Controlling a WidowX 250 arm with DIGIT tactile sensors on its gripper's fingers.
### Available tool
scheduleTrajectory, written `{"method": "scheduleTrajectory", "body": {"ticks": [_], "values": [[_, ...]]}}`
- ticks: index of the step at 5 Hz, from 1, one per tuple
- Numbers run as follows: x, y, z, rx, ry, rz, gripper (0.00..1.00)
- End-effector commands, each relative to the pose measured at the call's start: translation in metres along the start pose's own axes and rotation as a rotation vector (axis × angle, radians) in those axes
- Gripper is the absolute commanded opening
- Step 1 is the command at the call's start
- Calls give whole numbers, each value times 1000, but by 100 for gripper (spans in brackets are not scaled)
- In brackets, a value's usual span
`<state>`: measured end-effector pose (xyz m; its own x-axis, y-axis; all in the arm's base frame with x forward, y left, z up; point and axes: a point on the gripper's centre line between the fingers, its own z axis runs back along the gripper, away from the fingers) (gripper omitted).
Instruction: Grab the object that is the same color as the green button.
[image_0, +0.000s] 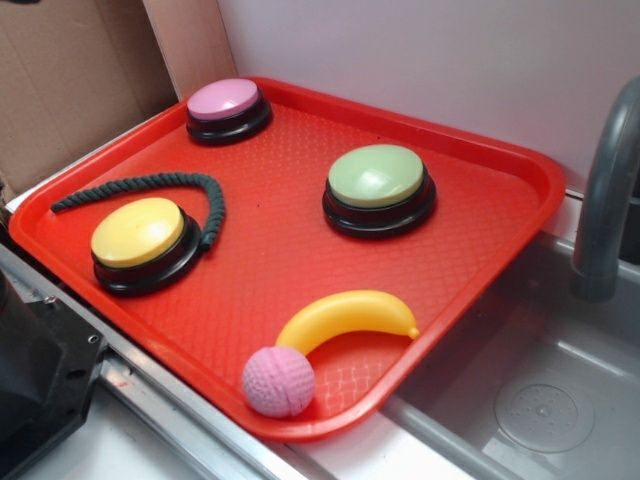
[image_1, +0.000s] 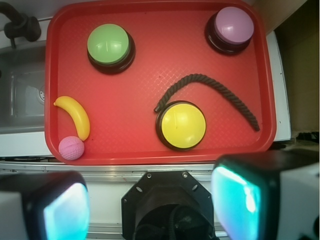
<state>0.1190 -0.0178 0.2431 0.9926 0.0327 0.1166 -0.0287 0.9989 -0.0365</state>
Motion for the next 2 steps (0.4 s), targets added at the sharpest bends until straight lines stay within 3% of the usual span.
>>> {"method": "scheduleTrajectory", "body": {"ticks": [1,2], "values": [[0,0,0,0,0,0,100],[25,15,-17,-44,6,258,100]]}}
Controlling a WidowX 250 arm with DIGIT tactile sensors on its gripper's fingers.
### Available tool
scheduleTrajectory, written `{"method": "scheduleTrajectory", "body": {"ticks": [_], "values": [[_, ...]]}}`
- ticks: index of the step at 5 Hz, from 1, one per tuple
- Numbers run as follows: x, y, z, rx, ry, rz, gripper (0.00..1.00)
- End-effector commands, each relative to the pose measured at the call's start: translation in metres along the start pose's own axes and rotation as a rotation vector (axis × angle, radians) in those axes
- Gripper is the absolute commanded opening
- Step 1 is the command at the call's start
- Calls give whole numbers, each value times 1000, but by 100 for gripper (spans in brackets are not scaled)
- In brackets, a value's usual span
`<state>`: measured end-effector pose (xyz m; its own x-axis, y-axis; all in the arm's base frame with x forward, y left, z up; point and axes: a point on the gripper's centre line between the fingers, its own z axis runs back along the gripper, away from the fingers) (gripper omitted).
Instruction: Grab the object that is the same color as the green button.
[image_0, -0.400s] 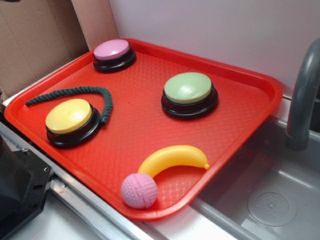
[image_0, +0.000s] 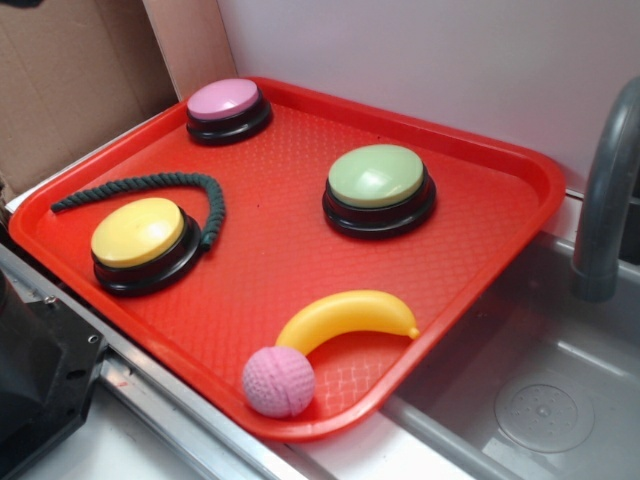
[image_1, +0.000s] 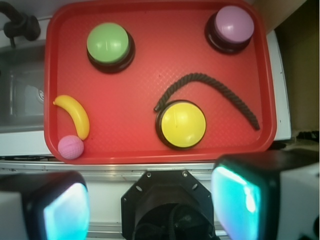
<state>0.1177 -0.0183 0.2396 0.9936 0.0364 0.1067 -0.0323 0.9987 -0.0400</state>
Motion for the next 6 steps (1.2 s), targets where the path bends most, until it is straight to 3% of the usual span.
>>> {"method": "scheduleTrajectory", "body": {"ticks": [1,2,3,4,5,6], "values": [[54,39,-37,-84,36,515,100],[76,65,-69,-111,-1,764,100],[93,84,-112,-49,-93,1002,100],[94,99,-141,0,-150,1228,100],[109,113,-189,43,-134,1313,100],[112,118,-214,43,-118,1332,100]]}}
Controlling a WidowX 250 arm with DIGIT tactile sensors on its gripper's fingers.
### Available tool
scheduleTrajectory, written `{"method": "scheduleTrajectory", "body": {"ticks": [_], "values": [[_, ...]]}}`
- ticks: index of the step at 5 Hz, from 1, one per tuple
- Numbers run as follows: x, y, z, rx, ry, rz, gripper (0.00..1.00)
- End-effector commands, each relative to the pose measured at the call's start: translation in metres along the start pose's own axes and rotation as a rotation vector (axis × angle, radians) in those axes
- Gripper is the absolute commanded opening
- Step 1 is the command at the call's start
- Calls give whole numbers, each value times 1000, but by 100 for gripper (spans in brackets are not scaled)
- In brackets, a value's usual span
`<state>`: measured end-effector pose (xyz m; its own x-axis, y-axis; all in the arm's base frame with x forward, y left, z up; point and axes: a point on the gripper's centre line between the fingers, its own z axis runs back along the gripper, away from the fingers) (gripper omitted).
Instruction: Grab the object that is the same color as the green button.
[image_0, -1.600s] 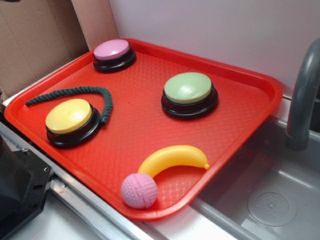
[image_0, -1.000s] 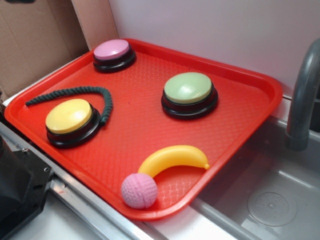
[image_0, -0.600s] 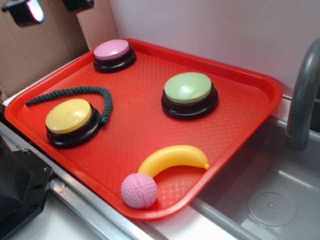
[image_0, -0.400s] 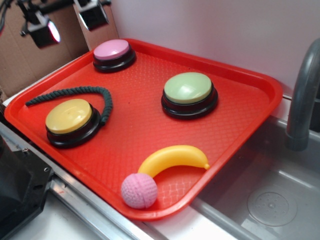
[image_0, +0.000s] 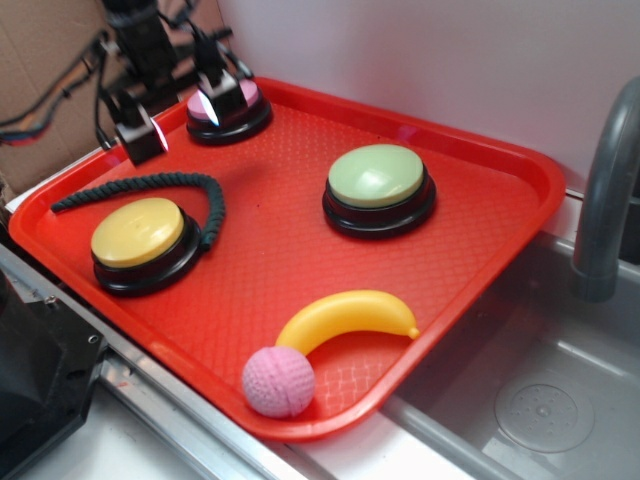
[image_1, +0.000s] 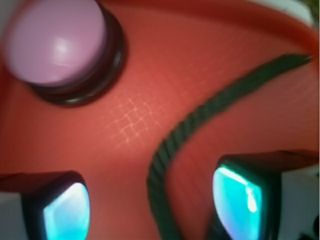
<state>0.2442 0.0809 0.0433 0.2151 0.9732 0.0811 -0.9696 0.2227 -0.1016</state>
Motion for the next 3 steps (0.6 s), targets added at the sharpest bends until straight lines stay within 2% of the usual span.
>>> {"method": "scheduleTrajectory", "body": {"ticks": [1,2,3], "values": [[24,1,-28,-47,-21,30,100],[23,2,-28,-80,7,26,100],[22,3,-29,-89,-18,29,19]]}}
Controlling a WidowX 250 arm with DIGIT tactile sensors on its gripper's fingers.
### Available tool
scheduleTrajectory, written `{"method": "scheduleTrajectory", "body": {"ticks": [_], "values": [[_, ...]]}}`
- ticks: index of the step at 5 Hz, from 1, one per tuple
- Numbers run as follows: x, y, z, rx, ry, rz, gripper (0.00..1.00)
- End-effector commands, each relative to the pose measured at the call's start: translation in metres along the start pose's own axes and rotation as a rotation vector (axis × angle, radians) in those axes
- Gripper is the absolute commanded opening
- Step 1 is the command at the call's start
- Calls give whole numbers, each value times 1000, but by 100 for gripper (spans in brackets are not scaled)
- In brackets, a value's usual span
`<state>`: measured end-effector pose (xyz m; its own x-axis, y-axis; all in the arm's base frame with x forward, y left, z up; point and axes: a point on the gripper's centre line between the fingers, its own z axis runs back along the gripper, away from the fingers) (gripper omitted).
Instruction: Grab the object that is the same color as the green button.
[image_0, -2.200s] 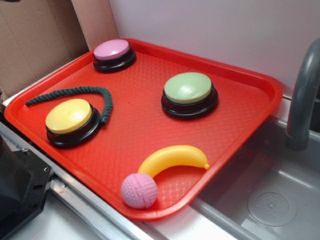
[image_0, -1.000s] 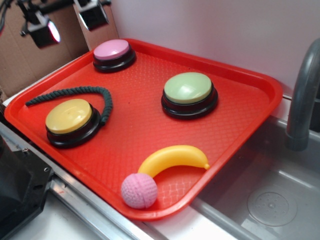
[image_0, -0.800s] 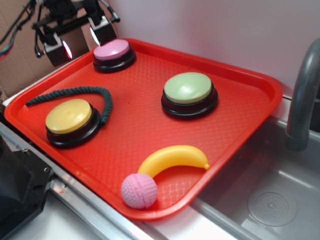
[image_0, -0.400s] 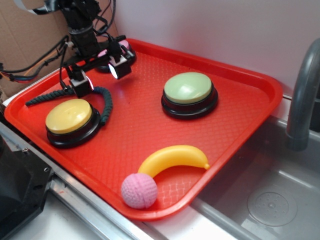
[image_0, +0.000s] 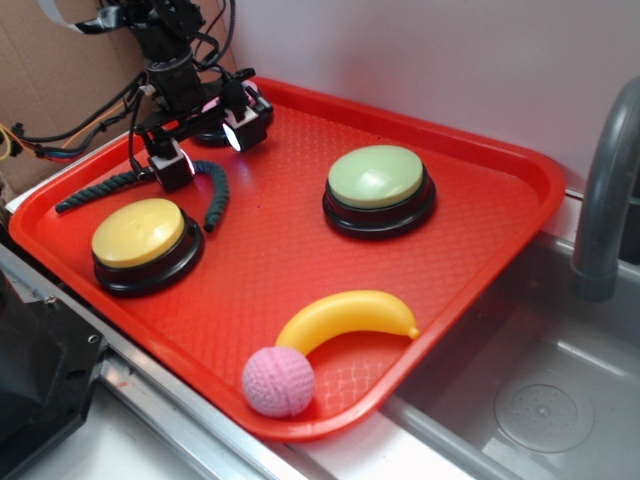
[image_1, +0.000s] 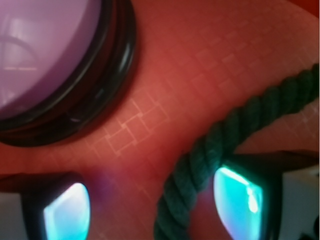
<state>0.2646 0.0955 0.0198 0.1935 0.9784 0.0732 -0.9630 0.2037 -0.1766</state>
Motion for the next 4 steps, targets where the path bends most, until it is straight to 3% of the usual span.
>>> {"method": "scheduleTrajectory", "body": {"ticks": [1,3,4], "values": [[5,17,-1,-10,-16,4,0],[3,15,3,33,-20,-41,0],[-3,10,12,20,-75,-131,0]]}}
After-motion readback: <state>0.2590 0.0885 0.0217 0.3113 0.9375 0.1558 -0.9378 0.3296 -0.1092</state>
